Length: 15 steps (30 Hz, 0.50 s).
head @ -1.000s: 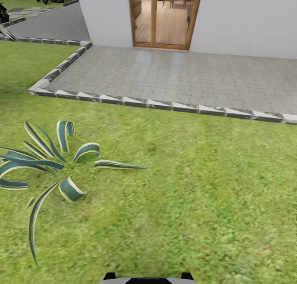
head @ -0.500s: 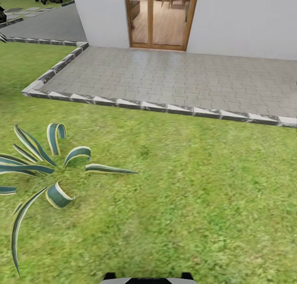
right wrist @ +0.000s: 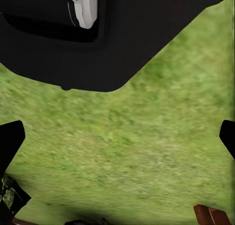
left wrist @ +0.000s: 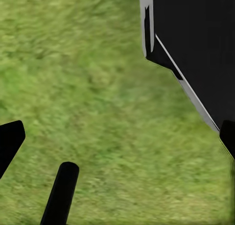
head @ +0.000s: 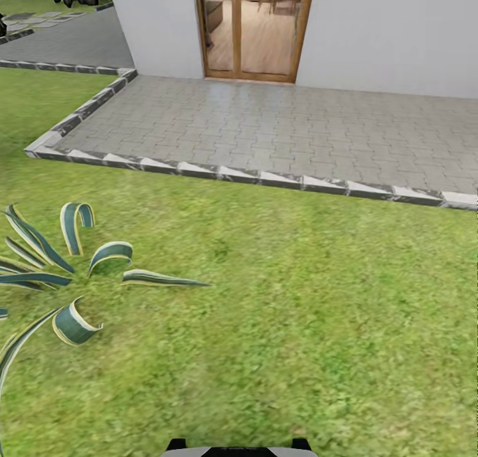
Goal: Take the three Easter eggs out of the wicker basket on the lawn in the garden, then place them on the lawn next to a single tree (choose any tree) so that all three eggs are next to the same tree and none are left in the basket.
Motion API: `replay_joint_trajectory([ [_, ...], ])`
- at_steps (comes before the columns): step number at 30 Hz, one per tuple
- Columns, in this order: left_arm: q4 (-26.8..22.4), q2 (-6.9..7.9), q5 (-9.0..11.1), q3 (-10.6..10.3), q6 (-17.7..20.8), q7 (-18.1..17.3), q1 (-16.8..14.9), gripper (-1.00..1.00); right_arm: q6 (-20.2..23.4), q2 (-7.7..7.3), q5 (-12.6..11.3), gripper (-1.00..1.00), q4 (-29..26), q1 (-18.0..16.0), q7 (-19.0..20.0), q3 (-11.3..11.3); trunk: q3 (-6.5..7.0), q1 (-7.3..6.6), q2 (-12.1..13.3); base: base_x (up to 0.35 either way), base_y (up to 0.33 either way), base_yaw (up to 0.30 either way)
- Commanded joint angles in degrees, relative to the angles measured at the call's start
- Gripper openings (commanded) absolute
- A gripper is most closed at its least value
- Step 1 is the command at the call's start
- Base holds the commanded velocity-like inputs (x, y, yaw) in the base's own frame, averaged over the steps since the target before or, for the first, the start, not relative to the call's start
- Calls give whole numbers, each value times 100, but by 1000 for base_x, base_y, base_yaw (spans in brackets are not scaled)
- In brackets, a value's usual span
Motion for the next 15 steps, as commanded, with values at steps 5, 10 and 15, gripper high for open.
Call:
replay_joint_trajectory([
  [5,6,1,-2,-28,-21,8,-1,100,-10,-1,5,100,-4,2,2,15,-4,3,-5,142,-247,0],
  [10,6,1,-2,-28,-21,8,-1,100,-10,-1,5,100,-4,3,2,14,-4,3,-5,146,-247,-9],
  [15,4,1,-2,-28,-21,8,-1,100,-17,-7,5,100,-4,2,13,14,4,3,-5,147,-247,-156],
])
